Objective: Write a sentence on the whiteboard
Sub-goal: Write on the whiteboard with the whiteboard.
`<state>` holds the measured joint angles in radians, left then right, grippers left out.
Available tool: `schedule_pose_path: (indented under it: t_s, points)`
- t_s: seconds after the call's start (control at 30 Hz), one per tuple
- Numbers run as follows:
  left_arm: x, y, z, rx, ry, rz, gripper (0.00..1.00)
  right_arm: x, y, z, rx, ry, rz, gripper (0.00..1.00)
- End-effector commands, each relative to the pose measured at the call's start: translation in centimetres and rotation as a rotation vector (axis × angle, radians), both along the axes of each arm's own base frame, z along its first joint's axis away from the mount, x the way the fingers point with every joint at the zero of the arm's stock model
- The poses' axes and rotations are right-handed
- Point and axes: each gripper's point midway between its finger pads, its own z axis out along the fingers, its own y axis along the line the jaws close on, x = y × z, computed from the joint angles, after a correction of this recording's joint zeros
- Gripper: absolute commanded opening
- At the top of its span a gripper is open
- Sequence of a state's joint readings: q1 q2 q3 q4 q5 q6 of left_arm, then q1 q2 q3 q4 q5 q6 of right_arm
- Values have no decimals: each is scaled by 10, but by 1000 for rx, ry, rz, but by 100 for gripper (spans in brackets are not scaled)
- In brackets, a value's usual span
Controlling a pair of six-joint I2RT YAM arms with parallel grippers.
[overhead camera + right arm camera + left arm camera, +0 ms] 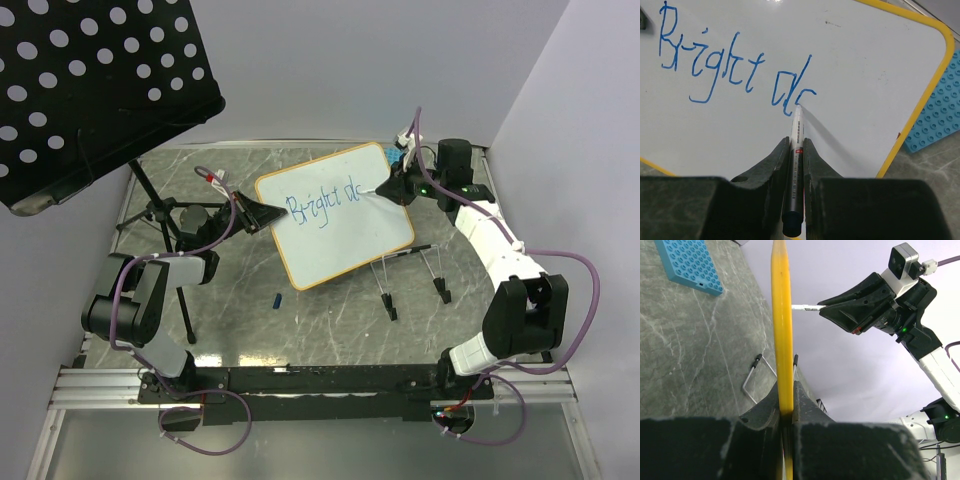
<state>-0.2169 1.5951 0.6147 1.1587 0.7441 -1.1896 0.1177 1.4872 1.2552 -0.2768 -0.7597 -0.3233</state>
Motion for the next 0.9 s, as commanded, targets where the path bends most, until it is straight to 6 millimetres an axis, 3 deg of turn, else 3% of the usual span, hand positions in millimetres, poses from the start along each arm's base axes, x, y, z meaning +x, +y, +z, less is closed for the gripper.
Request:
schedule_pose_path:
  t_s: [0.0,0.43,0.87]
  points:
    - [-19,5,85,-112,-364,-9,1,5,-5,29,-6,-89,-24,0]
    - [-20,4,84,-114,-363,-16,1,21,-2,40,12,-104,-41,0]
    - [-19,4,84,-116,-364,-14,1,10,-4,22,-12,-63,-29,0]
